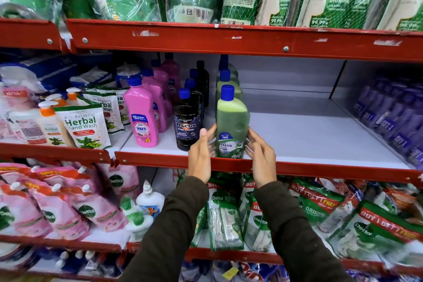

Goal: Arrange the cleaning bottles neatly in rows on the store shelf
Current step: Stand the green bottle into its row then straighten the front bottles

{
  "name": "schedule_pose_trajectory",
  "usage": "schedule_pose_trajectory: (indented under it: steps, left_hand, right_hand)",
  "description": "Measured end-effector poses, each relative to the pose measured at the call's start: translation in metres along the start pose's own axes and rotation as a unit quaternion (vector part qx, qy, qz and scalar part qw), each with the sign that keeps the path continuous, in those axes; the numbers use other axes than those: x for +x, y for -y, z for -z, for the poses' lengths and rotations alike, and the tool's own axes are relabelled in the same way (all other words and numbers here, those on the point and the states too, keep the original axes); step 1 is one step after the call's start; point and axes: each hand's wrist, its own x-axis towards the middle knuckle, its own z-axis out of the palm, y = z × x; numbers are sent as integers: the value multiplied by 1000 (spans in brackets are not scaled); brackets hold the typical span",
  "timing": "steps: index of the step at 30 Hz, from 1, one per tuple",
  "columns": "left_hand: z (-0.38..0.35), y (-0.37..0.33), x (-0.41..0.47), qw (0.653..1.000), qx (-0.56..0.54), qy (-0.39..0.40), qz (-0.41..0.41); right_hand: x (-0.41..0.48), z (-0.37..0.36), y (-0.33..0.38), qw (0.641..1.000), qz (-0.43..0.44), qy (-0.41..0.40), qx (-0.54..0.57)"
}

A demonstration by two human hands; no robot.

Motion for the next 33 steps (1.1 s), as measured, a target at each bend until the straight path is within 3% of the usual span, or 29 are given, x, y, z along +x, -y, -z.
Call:
schedule_pose_trajectory:
  steps: [3, 6, 10, 15, 19, 25, 33]
  left_hand:
    - [1, -1, -6, 1000, 7, 21, -11]
    - [7, 4, -10, 998, 48, 31, -36]
    - [34, 7, -10, 991, 55, -65, -100]
    - [70, 1, 3, 988, 45, -105, -101]
    - [88, -11, 25, 995, 51, -62, -55]
    - [103, -16, 48, 998, 41, 5, 44]
    - [116, -20, 23, 999, 24, -6, -24]
  right_hand:
    - [-3, -4, 4, 1000, -14, -11, 0]
    - [-14, -12, 11, 997, 8, -72, -19]
    - [-40, -38, 16, 980, 100, -168, -43]
    - [-57, -88, 14, 986, 138, -44, -85]
    - [-36, -133, 15, 997, 38, 40, -56]
    - [2, -149, 16, 995, -77, 31, 46]
    - [-21, -145, 21, 996, -74, 2, 59]
